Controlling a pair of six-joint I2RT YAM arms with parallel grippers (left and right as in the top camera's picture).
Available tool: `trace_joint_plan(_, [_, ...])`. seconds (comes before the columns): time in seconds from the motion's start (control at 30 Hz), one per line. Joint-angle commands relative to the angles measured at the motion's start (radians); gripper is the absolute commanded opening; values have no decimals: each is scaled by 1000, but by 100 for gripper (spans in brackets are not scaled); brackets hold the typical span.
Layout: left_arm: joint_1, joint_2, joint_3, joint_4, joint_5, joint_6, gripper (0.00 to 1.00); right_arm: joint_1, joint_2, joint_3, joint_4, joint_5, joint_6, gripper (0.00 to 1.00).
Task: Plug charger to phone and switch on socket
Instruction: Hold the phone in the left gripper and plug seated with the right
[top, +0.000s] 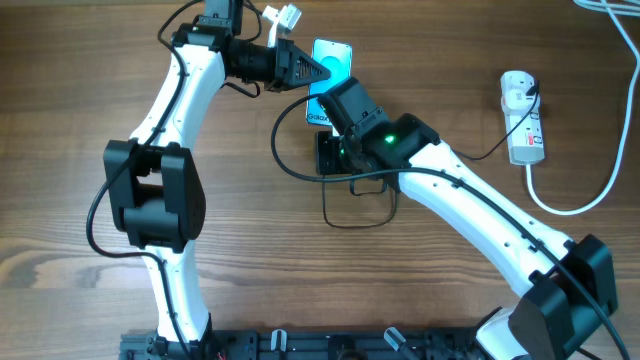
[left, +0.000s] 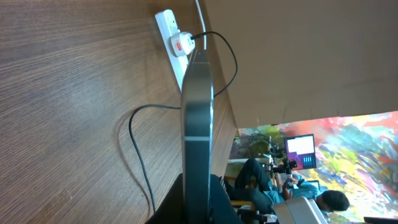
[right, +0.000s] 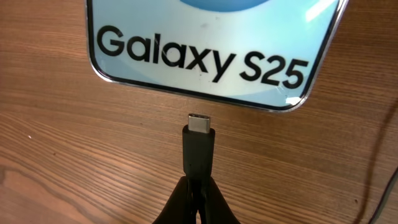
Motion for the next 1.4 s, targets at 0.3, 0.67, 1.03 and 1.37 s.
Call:
trace_joint_plan(0.3, [0, -44, 9, 2, 21, 2, 4, -2, 13, 2, 35, 19, -49, 4])
trace_joint_plan(0.67, [0, -44, 9, 2, 51, 2, 4, -2, 13, 2, 23, 51, -13, 4])
trace_joint_plan(1.03, [0, -44, 9, 3, 51, 2, 4, -2, 13, 2, 38, -34, 6, 4])
trace_joint_plan(1.37, [0, -44, 9, 2, 52, 2, 4, -3, 13, 1, 33, 7, 31, 4])
